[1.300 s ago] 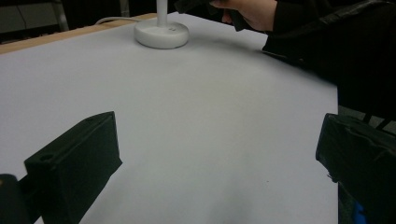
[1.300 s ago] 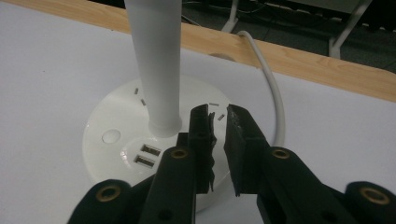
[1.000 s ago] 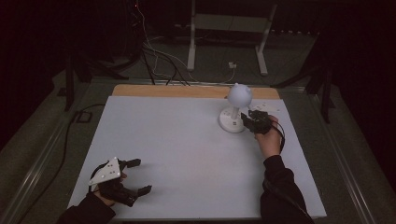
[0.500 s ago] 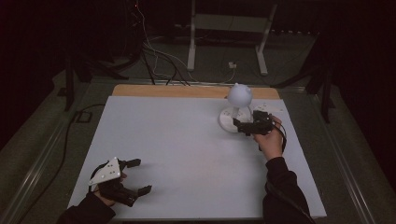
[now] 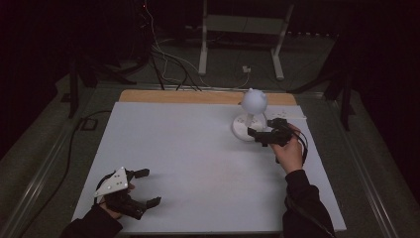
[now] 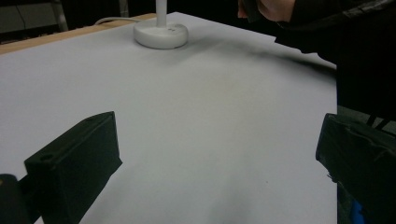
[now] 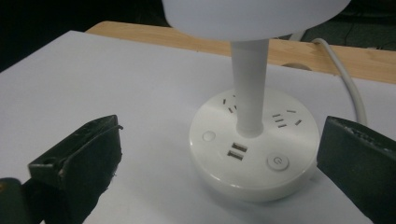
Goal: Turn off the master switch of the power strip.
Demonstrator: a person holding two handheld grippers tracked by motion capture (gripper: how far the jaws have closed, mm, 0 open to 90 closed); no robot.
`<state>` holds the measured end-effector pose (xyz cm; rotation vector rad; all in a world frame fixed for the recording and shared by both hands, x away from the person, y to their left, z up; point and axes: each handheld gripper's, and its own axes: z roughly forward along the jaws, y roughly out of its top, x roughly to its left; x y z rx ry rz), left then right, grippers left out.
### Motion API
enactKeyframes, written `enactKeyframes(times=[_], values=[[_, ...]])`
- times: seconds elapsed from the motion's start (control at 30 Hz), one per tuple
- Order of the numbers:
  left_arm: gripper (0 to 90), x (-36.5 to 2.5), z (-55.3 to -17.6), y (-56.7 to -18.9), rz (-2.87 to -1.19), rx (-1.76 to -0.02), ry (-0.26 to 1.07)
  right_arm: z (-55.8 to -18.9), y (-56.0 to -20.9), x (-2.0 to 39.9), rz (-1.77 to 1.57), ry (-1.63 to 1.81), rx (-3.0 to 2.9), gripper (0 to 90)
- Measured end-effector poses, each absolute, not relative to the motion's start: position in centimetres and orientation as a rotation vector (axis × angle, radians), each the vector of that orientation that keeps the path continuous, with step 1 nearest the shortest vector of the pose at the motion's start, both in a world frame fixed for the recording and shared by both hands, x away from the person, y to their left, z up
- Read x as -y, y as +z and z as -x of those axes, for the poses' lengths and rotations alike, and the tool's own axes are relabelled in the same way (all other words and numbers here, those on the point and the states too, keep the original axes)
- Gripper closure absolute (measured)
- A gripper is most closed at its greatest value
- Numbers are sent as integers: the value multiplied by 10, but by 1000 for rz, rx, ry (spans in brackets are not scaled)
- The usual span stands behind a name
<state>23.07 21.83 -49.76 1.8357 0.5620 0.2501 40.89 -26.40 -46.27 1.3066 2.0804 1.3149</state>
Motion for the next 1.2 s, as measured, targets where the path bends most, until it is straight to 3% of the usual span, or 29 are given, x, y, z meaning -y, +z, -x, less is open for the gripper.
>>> enactKeyframes(times=[0.63,1.2], values=[[3,-219,-230,-497,-1834,-558,252,-367,-459,257,-1246,1394,-2158,0],[3,-219,-230,-497,-1835,-554,252,-315,-479,257,-1108,1359,-2238,0]])
